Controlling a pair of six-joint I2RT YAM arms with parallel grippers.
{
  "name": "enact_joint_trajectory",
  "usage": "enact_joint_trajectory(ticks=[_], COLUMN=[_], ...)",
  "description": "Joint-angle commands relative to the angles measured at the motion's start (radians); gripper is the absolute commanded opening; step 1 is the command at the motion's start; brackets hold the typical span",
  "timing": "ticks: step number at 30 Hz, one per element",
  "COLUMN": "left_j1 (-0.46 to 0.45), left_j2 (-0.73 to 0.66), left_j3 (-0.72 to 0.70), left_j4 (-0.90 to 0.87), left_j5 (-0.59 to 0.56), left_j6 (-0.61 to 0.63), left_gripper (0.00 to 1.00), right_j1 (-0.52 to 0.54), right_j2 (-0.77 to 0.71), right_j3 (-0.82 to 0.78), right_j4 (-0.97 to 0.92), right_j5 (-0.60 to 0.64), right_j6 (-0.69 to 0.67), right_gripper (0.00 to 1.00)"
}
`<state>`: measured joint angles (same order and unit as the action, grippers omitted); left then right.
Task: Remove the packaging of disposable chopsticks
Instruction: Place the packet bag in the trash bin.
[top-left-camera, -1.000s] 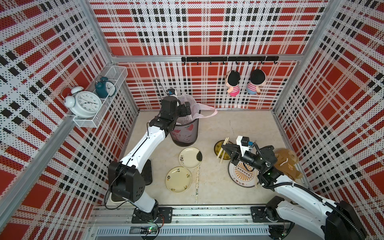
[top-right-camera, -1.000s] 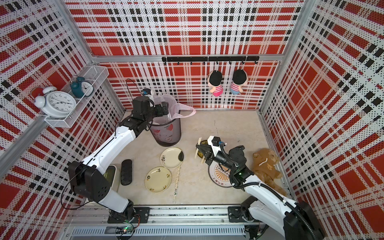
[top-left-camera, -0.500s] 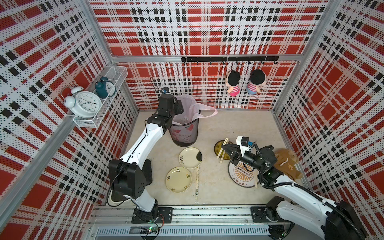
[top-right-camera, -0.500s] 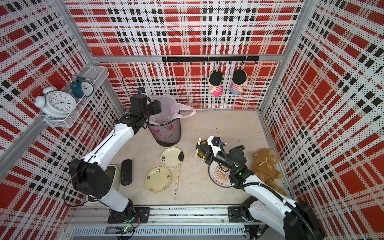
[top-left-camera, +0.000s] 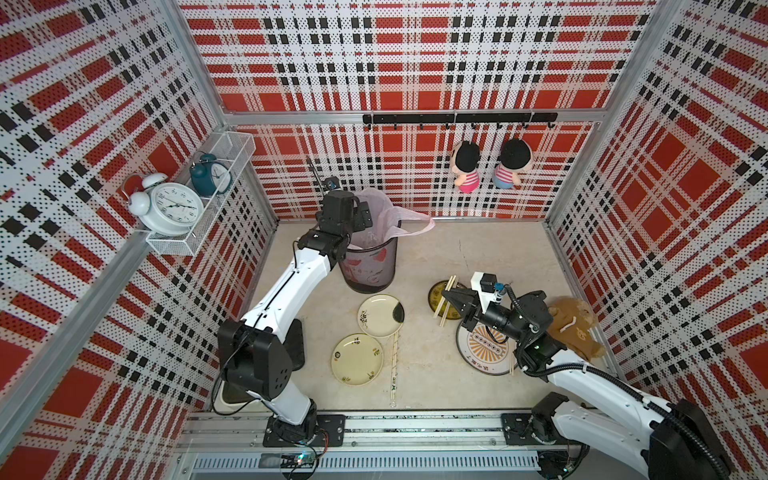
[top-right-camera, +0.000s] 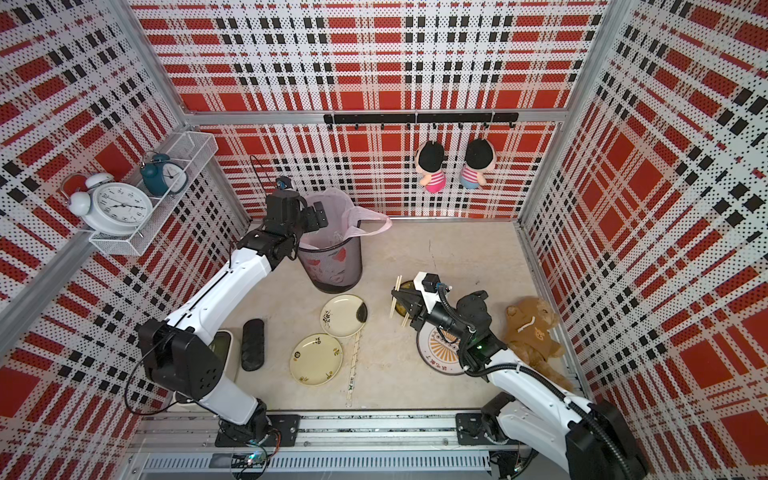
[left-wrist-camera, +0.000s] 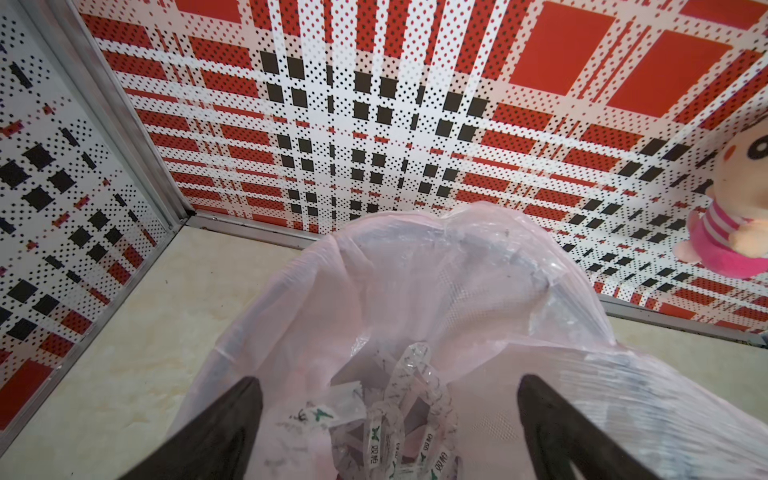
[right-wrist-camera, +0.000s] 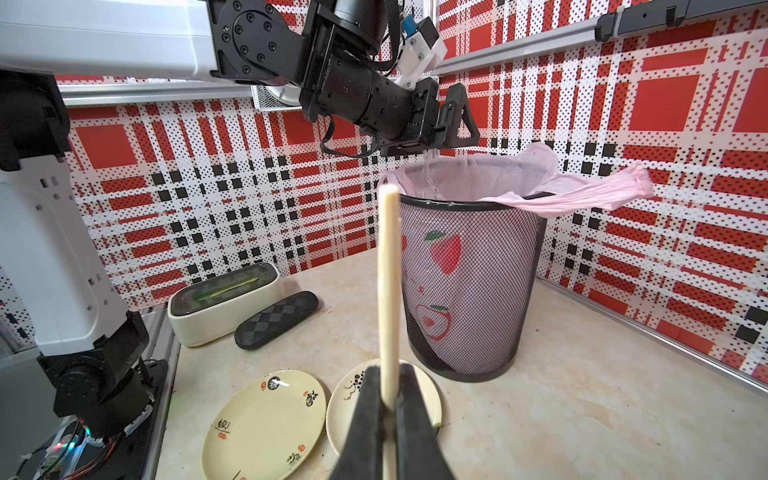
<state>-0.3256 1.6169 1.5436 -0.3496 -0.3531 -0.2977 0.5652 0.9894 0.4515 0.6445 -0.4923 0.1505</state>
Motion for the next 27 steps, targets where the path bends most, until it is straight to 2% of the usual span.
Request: enact_joint_trajectory(ticks=[1, 5, 9, 12, 14, 17, 20, 24, 27], left_j1=[-0.006, -0.035, -0.127, -0.106, -0.088, -0.090, -0.102, -0.145, -0.209], left_j2=[-0.042, -0.038, 0.029, 0.050, 0.034, -0.046, -0.162, -0.302, -0.406], left_j3=[0.029, 0.072, 0.167, 0.187, 0.164, 0.064, -0.073, -0.254, -0.378], left_j4=[0.006, 0.006, -0.078, -0.090, -0.077, 0.003, 0.104, 0.215, 0.279], left_j5=[0.012, 0.118, -0.035, -0.042, -0.011, 0.008, 0.035, 0.086, 0.032], left_j6=[0.019, 0.032, 0.069, 0.045, 0.039, 0.033, 0.016, 0.003, -0.007], left_gripper=[0.98, 0.98, 0.98, 0.99, 0.94, 0.86, 0.82, 0.87, 0.92], right_j1=[-0.007, -0.007, -0.007, -0.007, -0.007, -0.007, -0.007, -0.007, -0.005], right_j2=[-0.001, 0.006, 0.002, -0.001, 0.000, 0.005, 0.020, 0.053, 0.076], right_j3=[0.010, 0.013, 0.013, 0.012, 0.011, 0.012, 0.022, 0.045, 0.062], right_j4=[0.010, 0.012, 0.009, 0.006, 0.007, 0.007, 0.005, -0.004, -0.016], right_j5=[0.001, -0.002, -0.001, -0.002, -0.002, -0.002, -0.006, -0.009, -0.003], right_j6=[-0.014, -0.015, -0.017, -0.017, -0.017, -0.019, -0.014, 0.017, 0.068], right_gripper=[0.00, 0.00, 0.00, 0.00, 0.00, 0.00, 0.00, 0.00, 0.00])
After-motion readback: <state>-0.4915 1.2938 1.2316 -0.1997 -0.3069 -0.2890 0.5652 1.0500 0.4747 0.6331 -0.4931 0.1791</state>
